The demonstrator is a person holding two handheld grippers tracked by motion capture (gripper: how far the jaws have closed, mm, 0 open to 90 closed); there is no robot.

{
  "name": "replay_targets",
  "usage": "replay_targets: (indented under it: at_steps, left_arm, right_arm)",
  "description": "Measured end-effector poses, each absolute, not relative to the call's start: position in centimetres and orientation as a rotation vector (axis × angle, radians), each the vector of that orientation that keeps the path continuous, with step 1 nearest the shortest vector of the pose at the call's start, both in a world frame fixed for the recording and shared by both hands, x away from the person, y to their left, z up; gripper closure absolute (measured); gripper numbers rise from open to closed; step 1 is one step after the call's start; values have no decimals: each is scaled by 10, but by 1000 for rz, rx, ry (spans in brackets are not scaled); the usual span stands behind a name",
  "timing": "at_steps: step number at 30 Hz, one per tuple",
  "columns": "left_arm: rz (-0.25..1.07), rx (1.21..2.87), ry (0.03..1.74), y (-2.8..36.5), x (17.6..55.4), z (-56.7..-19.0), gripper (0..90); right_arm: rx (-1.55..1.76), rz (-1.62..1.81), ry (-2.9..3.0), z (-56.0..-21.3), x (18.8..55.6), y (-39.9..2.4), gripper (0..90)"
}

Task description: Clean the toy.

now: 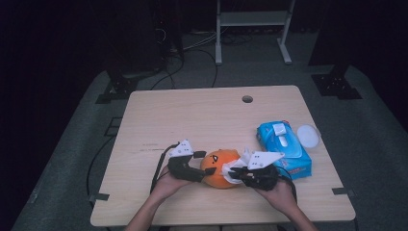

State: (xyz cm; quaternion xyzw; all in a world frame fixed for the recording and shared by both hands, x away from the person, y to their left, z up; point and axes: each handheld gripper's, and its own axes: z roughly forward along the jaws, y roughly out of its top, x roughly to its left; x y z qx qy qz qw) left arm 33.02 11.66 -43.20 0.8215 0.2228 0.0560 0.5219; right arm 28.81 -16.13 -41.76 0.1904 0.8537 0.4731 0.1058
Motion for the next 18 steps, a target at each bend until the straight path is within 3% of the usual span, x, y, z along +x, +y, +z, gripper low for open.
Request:
replay_targets:
  at_steps: [3,8,15,17,18]
  left_arm:
    - [132,1975,509,113,329,-434,370]
    - [163,2002,441,110,325,-434,416]
    - [166,2013,390,109,323,-435,416]
    - [164,2006,410,110,325,-435,383]
    - [160,2000,446,110,327,-435,325]
  right_arm:
    - [574,1410,2502,-415,289,-162,822]
    - [508,1380,2510,-416,284,-148,822]
    - [660,1365,2427,-414,302,-173,822]
    - [696,1374,2434,-418,306,-180,822]
    - [706,1375,2444,-421,306,-182,823]
